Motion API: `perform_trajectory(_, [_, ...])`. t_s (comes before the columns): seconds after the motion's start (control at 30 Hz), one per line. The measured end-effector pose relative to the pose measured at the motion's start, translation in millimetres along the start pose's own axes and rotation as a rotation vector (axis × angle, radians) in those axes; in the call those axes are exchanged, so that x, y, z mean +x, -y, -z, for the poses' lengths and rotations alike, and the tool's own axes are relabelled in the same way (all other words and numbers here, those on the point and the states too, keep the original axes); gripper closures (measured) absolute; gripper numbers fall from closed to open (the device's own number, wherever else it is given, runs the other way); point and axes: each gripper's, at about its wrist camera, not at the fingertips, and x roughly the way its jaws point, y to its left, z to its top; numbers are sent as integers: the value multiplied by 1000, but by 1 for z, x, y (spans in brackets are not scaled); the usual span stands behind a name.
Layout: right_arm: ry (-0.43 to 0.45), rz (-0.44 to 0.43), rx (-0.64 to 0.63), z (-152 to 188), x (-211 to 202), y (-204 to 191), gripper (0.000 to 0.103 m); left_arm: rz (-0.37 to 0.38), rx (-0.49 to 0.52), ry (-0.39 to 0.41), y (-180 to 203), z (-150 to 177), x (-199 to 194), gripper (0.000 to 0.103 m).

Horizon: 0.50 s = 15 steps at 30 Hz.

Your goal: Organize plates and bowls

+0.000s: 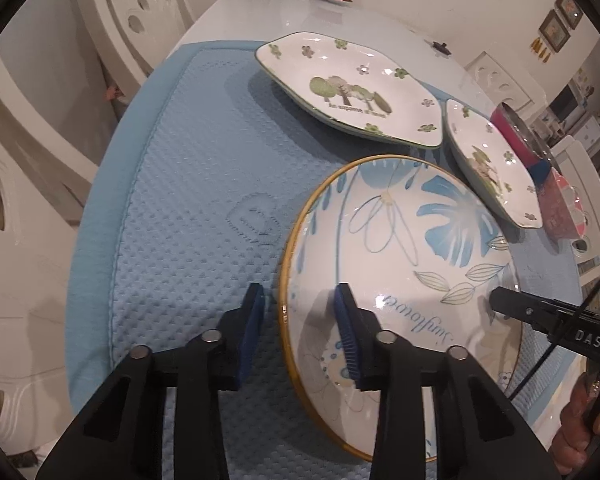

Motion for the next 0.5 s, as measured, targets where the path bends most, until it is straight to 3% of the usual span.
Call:
perform_trajectory(0.07, [-3,-2,1,0,2,0,75,24,3,0,1,-1,2,79])
perform_trajectory(0.5, [17,-9,-84,4,-8,-11,75,-1,36,28,2,4,-6,79])
